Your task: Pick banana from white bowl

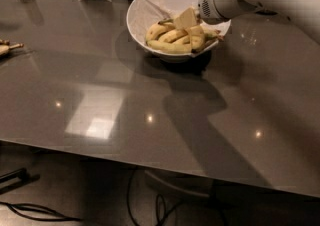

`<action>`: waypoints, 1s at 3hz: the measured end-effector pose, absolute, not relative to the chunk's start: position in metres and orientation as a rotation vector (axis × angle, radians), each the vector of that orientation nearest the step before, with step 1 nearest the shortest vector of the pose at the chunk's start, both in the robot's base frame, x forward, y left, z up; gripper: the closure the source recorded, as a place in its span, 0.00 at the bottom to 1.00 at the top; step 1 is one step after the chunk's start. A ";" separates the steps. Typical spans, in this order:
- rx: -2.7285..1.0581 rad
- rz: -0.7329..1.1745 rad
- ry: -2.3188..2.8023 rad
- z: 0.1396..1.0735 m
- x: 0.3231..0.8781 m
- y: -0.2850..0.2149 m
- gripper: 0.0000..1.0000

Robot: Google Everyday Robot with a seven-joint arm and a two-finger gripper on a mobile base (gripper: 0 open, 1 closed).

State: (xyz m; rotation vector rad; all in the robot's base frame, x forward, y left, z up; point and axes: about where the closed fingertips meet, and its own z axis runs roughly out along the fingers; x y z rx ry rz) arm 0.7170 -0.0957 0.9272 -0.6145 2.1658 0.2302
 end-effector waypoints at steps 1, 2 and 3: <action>-0.610 0.227 2.198 0.918 0.715 -0.097 0.39; -0.606 0.212 2.230 0.908 0.718 -0.103 0.43; -0.601 0.203 2.255 0.901 0.719 -0.106 0.53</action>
Offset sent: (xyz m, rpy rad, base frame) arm 0.0052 -0.0166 -0.0307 -0.0427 0.0854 -0.0404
